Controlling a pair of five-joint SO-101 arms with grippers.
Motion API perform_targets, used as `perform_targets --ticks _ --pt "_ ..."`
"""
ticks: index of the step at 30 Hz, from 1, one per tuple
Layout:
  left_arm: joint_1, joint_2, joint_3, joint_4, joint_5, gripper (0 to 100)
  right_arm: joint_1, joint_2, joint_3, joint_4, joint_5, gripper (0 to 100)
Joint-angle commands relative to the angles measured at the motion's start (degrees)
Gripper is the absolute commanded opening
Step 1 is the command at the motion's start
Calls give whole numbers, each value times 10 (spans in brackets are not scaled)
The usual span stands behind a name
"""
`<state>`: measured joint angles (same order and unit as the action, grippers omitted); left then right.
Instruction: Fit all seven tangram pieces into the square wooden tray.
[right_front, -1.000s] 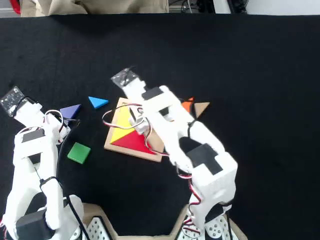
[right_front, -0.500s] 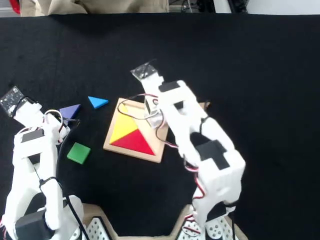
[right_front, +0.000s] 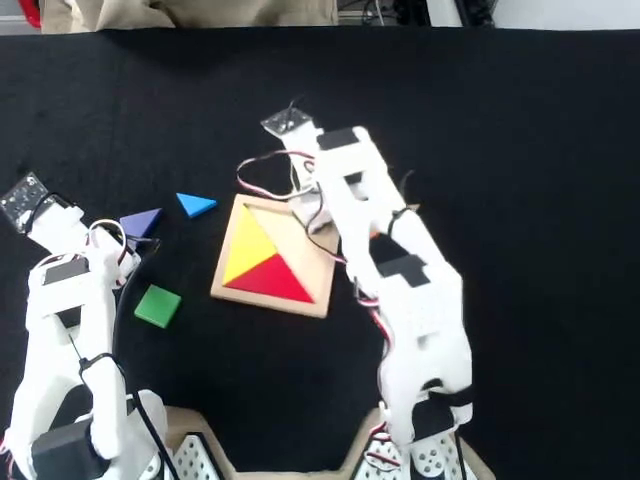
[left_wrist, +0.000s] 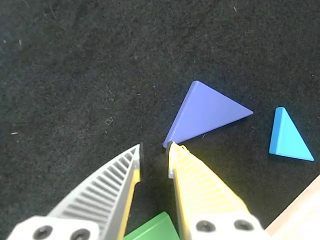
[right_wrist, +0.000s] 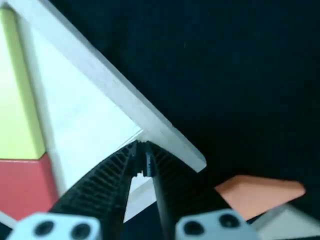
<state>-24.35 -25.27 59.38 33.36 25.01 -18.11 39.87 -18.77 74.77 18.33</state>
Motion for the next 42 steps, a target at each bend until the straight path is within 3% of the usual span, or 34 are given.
perform_targets --ticks 1,9,16,26,36,42 --pt "15 -18 -3 -11 -6 109 1 51 -134 24 24 11" --pt "15 -18 -3 -11 -6 109 -25 113 -299 120 52 11" --pt "15 -18 -4 -11 -6 109 14 72 -443 266 42 11" --pt "15 -18 -4 -11 -6 109 53 -134 -161 237 34 11" --pt "15 -18 -3 -11 -7 109 92 -356 305 -80 29 11" --pt "15 -18 -3 -11 -7 109 105 -284 267 -84 -75 76"
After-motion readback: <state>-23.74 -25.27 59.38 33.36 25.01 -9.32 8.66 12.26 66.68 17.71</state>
